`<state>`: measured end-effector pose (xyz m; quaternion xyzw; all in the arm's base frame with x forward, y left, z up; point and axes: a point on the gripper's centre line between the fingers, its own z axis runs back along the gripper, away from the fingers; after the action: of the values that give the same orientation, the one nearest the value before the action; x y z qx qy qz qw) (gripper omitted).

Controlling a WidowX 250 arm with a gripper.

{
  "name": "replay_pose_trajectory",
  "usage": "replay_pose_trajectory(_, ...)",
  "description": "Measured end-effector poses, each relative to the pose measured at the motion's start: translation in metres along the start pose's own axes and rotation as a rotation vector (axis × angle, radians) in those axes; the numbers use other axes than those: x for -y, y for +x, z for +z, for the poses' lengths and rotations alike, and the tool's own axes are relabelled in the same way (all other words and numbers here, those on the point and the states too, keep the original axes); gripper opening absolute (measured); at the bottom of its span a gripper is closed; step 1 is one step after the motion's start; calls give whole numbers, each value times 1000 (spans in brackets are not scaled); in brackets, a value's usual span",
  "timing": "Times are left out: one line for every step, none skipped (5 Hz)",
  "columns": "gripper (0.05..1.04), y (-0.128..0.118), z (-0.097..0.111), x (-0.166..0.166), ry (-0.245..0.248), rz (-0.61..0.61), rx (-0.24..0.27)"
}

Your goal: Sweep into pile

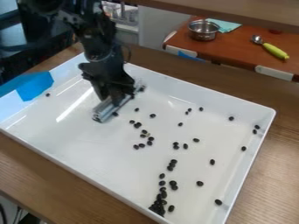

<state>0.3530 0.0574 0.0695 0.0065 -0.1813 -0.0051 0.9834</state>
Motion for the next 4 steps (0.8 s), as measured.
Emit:
replay_pose_trajectory(340,1,0,12,-15,-21,0)
replay_pose_trajectory(340,0,0,21,-26,-56,18)
replay_pose_trajectory(340,-1,-1,23,-30,-89,46)
replay_pose_trajectory(340,-6,1,38,-44,-161,71)
